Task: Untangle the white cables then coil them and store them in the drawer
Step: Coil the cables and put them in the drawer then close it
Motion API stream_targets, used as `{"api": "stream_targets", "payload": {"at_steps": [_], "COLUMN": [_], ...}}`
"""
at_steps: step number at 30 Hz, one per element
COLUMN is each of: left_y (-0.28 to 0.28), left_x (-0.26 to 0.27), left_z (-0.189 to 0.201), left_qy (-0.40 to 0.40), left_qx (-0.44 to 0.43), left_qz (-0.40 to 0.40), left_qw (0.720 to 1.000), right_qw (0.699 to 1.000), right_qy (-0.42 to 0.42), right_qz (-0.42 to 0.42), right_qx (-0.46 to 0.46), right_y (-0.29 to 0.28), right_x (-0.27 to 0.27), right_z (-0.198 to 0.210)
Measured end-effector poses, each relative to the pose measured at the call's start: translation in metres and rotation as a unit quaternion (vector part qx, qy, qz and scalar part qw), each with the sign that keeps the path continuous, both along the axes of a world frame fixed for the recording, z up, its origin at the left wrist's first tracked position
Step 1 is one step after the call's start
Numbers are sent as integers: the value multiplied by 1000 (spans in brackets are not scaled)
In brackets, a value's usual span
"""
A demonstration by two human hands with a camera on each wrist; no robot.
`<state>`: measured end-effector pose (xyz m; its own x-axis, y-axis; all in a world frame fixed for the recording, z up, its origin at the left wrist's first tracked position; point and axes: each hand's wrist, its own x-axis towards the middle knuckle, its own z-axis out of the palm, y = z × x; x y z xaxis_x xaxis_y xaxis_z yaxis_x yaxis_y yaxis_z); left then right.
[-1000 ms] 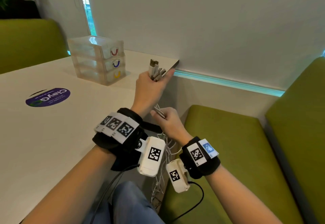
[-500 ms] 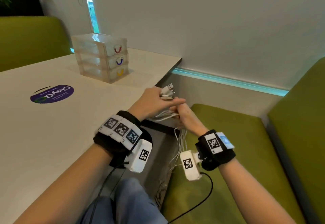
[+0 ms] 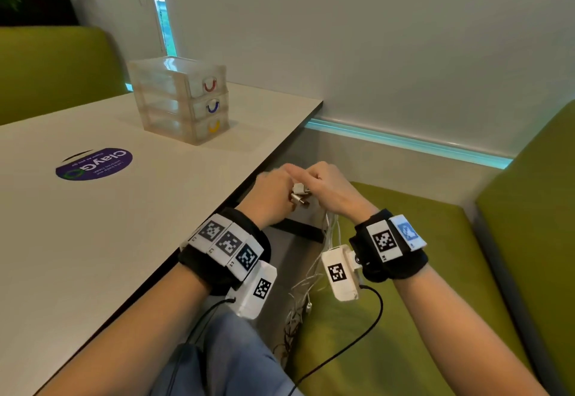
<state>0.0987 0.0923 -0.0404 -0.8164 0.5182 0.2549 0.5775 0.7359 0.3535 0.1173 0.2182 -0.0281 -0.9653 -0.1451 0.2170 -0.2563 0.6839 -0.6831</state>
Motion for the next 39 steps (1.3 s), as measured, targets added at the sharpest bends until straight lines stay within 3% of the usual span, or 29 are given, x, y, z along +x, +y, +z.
{"api": "stream_targets", "payload": {"at_steps": [6, 10, 18, 22, 32, 39], "left_y": [6, 7, 12, 11, 17, 13], "left_x": [4, 6, 4, 4, -5, -9], "left_z": [-6, -4, -11, -8, -9, -7], "left_qy": [-7, -63, -76, -80, -78, -21], "left_qx": [101, 140, 171, 143, 74, 8], "left_qz": [21, -3, 45, 33, 7, -12], "left_qw": [995, 988, 981, 986, 994, 1000], "right_qw": [996, 993, 994, 995, 984, 984], "right_qy": [19, 50, 89, 66, 98, 106], "right_qz": [-18, -35, -43, -56, -100, -106], "right_qx": [81, 100, 45, 44, 113, 98], "right_y": [1, -3, -3, -2, -4, -6], "right_x": [3, 10, 5, 1, -1, -1], "right_z": [8, 2, -5, -8, -7, -9]}}
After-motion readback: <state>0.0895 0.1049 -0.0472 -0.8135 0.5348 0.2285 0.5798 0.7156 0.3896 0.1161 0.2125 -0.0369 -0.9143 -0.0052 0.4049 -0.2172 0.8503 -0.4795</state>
